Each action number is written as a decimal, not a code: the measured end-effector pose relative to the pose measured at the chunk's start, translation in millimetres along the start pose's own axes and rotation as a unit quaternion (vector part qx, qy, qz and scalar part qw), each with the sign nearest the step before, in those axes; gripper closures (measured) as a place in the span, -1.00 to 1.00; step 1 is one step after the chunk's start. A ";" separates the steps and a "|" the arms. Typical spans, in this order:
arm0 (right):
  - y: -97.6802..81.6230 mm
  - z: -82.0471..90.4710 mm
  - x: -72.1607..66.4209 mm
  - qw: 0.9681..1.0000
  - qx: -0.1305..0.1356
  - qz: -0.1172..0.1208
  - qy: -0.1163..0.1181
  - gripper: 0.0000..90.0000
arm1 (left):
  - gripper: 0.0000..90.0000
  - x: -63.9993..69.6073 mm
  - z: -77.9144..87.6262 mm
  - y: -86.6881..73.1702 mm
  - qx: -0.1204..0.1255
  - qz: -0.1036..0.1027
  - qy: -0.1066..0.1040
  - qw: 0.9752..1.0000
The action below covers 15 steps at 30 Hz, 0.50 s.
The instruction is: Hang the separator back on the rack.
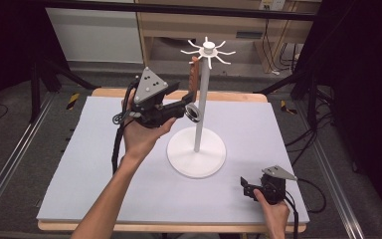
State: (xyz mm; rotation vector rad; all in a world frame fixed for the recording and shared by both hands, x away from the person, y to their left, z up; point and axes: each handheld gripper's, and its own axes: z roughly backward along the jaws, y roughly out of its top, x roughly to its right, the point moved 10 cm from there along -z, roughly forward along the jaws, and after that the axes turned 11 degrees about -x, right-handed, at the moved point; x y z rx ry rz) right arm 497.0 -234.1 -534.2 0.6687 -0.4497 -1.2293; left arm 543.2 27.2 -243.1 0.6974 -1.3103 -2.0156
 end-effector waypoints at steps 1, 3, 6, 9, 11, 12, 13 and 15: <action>0.0 0.0 0.0 1.000 0.000 0.000 0.000 -0.86 | 0.05 0.0 0.0 0.0 0.000 0.000 0.000 1.000; -0.1 0.1 0.6 1.000 0.001 0.000 0.000 -0.86 | 0.02 -2.8 3.6 -11.2 -0.007 -0.001 -0.001 1.000; -0.2 0.1 0.8 1.000 0.001 0.000 -0.001 -0.86 | -0.02 -4.2 7.3 -22.6 -0.011 0.009 -0.011 1.000; -0.3 -0.1 0.6 1.000 0.000 0.000 -0.001 -0.86 | -0.05 -4.7 10.5 -33.6 -0.016 0.016 -0.021 1.000; -0.5 -0.2 0.4 1.000 -0.001 0.000 -0.001 -0.86 | -0.08 -6.3 12.5 -43.6 -0.022 0.014 -0.017 1.000; -0.5 -0.2 0.3 1.000 -0.001 0.000 -0.001 -0.86 | -0.08 -7.4 13.5 -48.7 -0.023 0.014 -0.015 1.000; -0.5 -0.1 0.4 1.000 -0.001 0.000 -0.001 -0.86 | -0.09 -8.5 14.5 -54.0 -0.026 0.015 -0.015 0.999; -0.5 0.2 0.7 1.000 0.000 0.000 -0.001 -0.86 | -0.11 -11.5 16.0 -65.2 -0.032 0.017 -0.013 0.999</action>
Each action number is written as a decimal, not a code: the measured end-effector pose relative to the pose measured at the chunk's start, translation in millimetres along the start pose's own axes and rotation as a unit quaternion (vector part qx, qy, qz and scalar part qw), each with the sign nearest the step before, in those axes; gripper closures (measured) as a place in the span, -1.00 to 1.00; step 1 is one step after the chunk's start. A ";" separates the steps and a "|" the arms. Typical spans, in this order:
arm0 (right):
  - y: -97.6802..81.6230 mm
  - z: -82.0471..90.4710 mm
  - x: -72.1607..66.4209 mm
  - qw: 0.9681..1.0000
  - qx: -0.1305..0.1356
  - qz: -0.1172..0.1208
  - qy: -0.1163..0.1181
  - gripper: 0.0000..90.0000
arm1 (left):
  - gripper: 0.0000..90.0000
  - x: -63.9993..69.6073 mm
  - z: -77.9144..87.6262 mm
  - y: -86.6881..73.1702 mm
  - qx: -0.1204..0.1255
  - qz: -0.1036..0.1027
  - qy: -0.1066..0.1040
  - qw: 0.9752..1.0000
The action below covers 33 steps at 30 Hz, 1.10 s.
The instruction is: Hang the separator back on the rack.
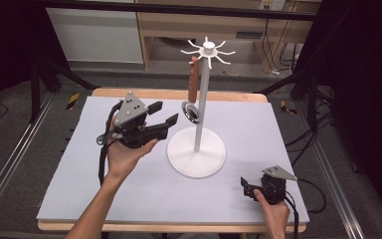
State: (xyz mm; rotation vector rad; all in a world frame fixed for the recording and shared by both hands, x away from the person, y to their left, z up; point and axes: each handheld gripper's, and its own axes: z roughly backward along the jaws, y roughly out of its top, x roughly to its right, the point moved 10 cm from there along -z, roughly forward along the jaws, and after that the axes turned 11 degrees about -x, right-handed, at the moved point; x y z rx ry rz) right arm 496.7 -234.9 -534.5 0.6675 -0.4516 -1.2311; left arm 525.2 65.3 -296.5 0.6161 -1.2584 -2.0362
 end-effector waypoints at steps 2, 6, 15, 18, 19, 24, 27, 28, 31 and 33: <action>-0.3 -0.1 0.5 1.000 -0.001 -0.001 -0.001 -0.86 | -0.13 -5.6 -0.2 -17.7 -0.011 0.006 0.003 1.000; -0.5 -0.2 0.3 1.000 -0.001 -0.001 -0.001 -0.86 | -0.14 -10.3 -1.2 -35.7 -0.022 0.011 0.005 1.000; -1.3 0.5 0.3 1.000 -0.003 -0.005 0.002 -0.86 | -0.18 -23.2 -6.8 -96.8 -0.062 0.030 0.013 0.998; -1.3 0.6 0.9 1.000 -0.001 -0.005 0.002 -0.86 | -0.19 -27.3 -9.1 -117.8 -0.077 0.038 0.013 0.996; -1.4 0.1 1.6 1.000 -0.002 -0.005 0.000 -0.86 | -0.19 -29.0 -9.6 -122.8 -0.081 0.039 0.014 0.996; -2.5 -0.1 3.1 1.000 -0.004 -0.007 -0.002 -0.86 | -0.21 -39.2 -11.4 -148.1 -0.096 0.054 0.023 0.994; -2.6 0.0 3.8 1.000 -0.004 -0.009 -0.001 -0.86 | -0.23 -47.5 -11.0 -166.3 -0.109 0.061 0.033 0.992; -2.9 -0.3 4.3 1.000 -0.005 -0.010 -0.002 -0.86 | -0.23 -50.0 -11.3 -172.9 -0.113 0.064 0.036 0.991; -4.5 -0.2 7.3 1.000 -0.008 -0.013 -0.005 -0.86 | -0.25 -61.8 -10.3 -199.2 -0.133 0.070 0.053 0.987; -5.4 -0.5 8.8 1.000 -0.010 -0.016 -0.005 -0.86 | -0.26 -67.3 -9.0 -208.1 -0.136 0.076 0.058 0.986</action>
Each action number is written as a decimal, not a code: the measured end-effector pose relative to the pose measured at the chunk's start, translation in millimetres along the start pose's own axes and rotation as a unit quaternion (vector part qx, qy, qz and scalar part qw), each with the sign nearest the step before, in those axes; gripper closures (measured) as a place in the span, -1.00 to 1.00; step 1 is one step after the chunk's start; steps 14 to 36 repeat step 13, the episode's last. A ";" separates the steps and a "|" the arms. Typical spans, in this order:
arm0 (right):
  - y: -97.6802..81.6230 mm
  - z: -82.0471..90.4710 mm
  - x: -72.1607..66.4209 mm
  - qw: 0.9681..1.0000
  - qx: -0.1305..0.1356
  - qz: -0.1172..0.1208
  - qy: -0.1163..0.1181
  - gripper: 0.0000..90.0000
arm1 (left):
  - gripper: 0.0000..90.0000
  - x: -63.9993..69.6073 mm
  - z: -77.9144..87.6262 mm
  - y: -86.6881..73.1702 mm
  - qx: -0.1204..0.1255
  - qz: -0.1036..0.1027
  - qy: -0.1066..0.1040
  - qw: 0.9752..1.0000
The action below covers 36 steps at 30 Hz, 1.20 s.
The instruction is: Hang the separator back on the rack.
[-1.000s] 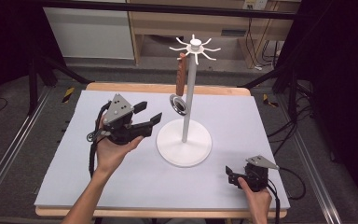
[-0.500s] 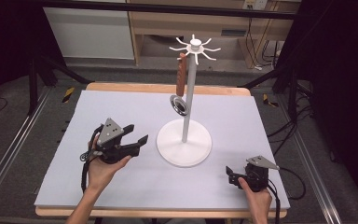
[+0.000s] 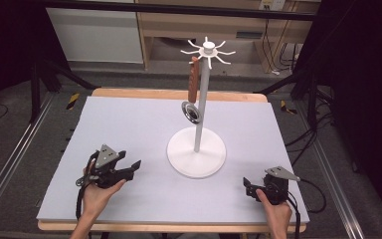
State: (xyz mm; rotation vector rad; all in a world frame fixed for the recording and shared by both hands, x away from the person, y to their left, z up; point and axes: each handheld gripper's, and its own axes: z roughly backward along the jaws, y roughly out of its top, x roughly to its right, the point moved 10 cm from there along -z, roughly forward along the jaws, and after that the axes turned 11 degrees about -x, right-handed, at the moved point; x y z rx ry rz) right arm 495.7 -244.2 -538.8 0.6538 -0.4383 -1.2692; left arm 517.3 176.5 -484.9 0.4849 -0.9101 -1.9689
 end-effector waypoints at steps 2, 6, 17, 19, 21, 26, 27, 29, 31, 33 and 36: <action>-1.3 -0.6 2.0 1.000 -0.004 -0.002 -0.002 -0.86 | -0.26 -4.4 -0.6 -4.8 -0.006 0.003 0.004 1.000; -3.9 -2.1 4.0 1.000 -0.010 -0.003 -0.007 -0.85 | -0.26 -16.4 -0.1 -17.6 -0.012 0.006 0.023 1.000; -5.8 -2.7 7.8 1.000 -0.015 -0.004 -0.013 -0.85 | -0.28 -39.5 3.3 -32.4 -0.016 0.025 0.050 0.998; -5.8 -2.7 7.8 1.000 -0.015 -0.004 -0.013 -0.85 | -0.28 -39.5 3.3 -32.4 -0.016 0.025 0.050 0.998; -5.8 -2.7 7.8 1.000 -0.015 -0.004 -0.013 -0.85 | -0.28 -39.5 3.3 -32.4 -0.016 0.025 0.050 0.998; -5.8 -2.7 7.8 1.000 -0.015 -0.004 -0.013 -0.85 | -0.28 -39.5 3.3 -32.4 -0.016 0.025 0.050 0.998; -5.8 -2.7 7.8 1.000 -0.015 -0.004 -0.013 -0.85 | -0.28 -39.5 3.3 -32.4 -0.016 0.025 0.050 0.998; -5.8 -2.7 7.8 1.000 -0.015 -0.004 -0.013 -0.85 | -0.28 -39.5 3.3 -32.4 -0.016 0.025 0.050 0.998; -5.8 -2.7 7.8 1.000 -0.015 -0.004 -0.013 -0.85 | -0.28 -39.5 3.3 -32.4 -0.016 0.025 0.050 0.998; -5.8 -2.7 7.8 1.000 -0.015 -0.004 -0.013 -0.85 | -0.28 -39.5 3.3 -32.4 -0.016 0.025 0.050 0.998; -5.8 -2.7 7.8 1.000 -0.015 -0.004 -0.013 -0.85 | -0.28 -39.5 3.3 -32.4 -0.016 0.025 0.050 0.998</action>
